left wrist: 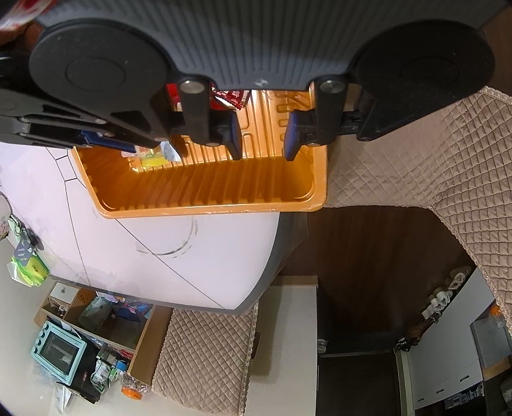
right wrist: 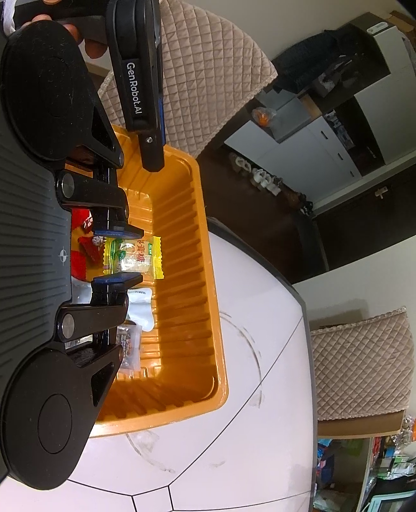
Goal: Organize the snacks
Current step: 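Open both tools to drop the snacks into the orange tray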
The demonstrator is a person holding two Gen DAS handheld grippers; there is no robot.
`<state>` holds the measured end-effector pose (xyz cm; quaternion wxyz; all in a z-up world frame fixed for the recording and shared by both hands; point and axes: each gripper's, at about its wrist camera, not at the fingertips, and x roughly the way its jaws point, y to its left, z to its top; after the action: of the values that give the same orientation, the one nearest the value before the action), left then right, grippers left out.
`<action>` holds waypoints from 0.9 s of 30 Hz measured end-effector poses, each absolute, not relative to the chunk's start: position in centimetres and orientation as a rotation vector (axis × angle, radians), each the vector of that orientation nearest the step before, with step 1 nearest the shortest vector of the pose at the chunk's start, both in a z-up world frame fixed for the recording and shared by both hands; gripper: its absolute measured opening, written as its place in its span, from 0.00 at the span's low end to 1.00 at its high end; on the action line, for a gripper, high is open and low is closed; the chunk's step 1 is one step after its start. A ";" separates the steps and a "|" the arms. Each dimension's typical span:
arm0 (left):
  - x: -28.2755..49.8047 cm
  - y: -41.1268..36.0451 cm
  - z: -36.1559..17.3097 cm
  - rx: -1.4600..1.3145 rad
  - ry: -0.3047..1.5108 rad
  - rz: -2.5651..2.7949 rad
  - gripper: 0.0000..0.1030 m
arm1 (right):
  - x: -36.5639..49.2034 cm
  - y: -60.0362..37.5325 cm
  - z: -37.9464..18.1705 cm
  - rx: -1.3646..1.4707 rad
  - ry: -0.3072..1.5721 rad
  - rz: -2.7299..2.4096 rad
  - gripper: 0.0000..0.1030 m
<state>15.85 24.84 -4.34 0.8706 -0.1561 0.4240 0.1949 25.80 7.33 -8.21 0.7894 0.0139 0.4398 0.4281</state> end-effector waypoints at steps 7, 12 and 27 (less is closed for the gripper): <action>14.9 25.0 -3.7 -0.333 0.876 0.412 0.31 | 25.9 7.4 -7.6 0.089 0.892 0.931 0.22; 13.9 25.0 -3.1 -0.344 0.866 0.408 0.35 | 25.9 7.1 -6.7 0.114 0.878 0.919 0.23; 10.2 21.9 -0.6 -0.324 0.851 0.332 0.62 | 21.7 1.0 -4.9 0.094 0.876 0.781 0.75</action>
<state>10.22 21.89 -0.64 0.8849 -0.1558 0.4088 0.1598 21.75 1.03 -4.90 0.8316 0.0441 0.4133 0.3683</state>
